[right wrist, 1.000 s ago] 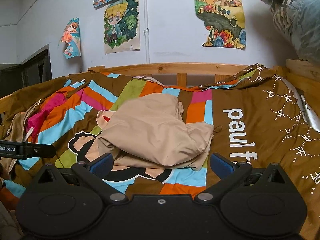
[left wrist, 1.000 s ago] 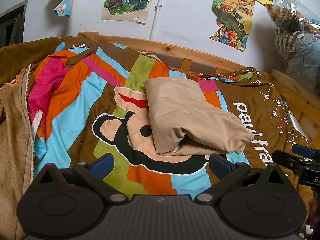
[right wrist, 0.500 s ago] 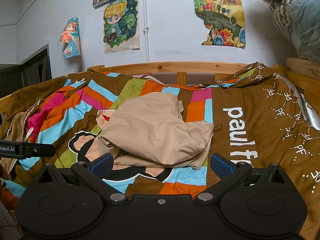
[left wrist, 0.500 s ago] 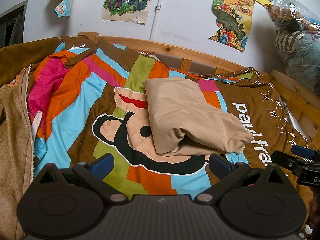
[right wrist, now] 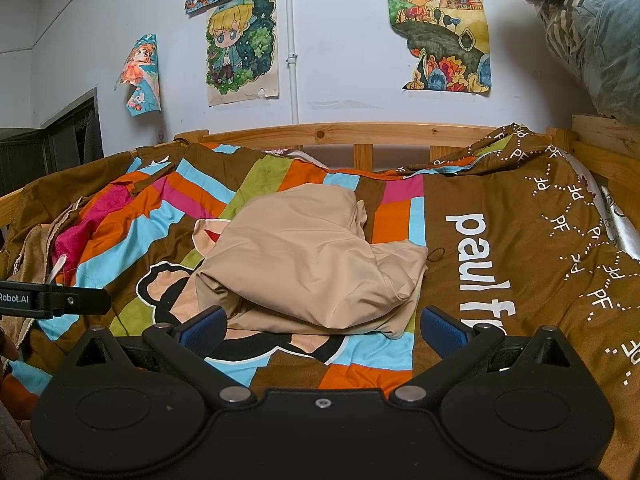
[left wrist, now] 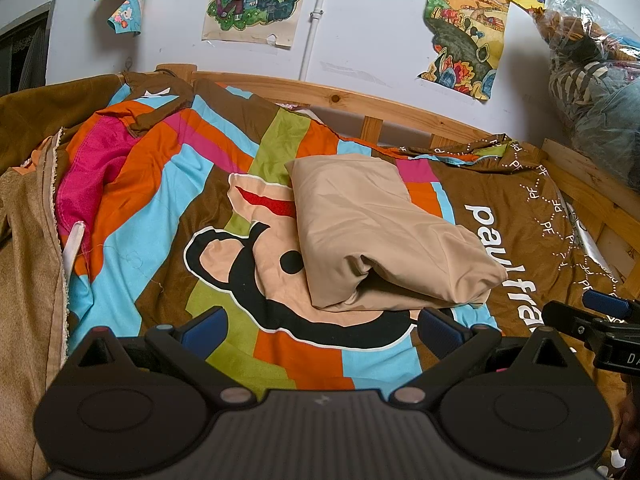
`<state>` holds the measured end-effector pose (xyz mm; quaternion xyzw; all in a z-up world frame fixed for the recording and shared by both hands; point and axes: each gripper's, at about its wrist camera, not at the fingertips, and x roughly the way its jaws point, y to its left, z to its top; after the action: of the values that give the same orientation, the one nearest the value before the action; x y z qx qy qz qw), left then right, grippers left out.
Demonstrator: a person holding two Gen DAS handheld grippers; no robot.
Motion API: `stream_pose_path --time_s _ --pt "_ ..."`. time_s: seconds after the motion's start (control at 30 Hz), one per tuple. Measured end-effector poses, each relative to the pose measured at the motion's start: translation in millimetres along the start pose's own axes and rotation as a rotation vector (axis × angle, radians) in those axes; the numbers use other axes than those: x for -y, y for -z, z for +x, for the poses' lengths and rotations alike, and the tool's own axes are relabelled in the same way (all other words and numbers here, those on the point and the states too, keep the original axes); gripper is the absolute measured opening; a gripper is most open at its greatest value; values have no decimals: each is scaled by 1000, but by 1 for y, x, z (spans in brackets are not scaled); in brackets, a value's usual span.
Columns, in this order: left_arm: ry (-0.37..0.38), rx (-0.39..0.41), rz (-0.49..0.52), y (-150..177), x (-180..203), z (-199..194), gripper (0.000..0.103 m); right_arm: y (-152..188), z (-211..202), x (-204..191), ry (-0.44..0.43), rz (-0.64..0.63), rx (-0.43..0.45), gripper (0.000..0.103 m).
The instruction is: Fold large clothes
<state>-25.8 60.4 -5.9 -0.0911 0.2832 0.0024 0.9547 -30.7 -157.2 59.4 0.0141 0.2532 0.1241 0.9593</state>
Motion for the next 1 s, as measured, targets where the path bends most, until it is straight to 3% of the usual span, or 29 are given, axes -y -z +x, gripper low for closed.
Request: stream_pose_path --time_s 1.0 --pt "2 -8 1 0 0 1 102 0 0 0 -1 2 -3 102"
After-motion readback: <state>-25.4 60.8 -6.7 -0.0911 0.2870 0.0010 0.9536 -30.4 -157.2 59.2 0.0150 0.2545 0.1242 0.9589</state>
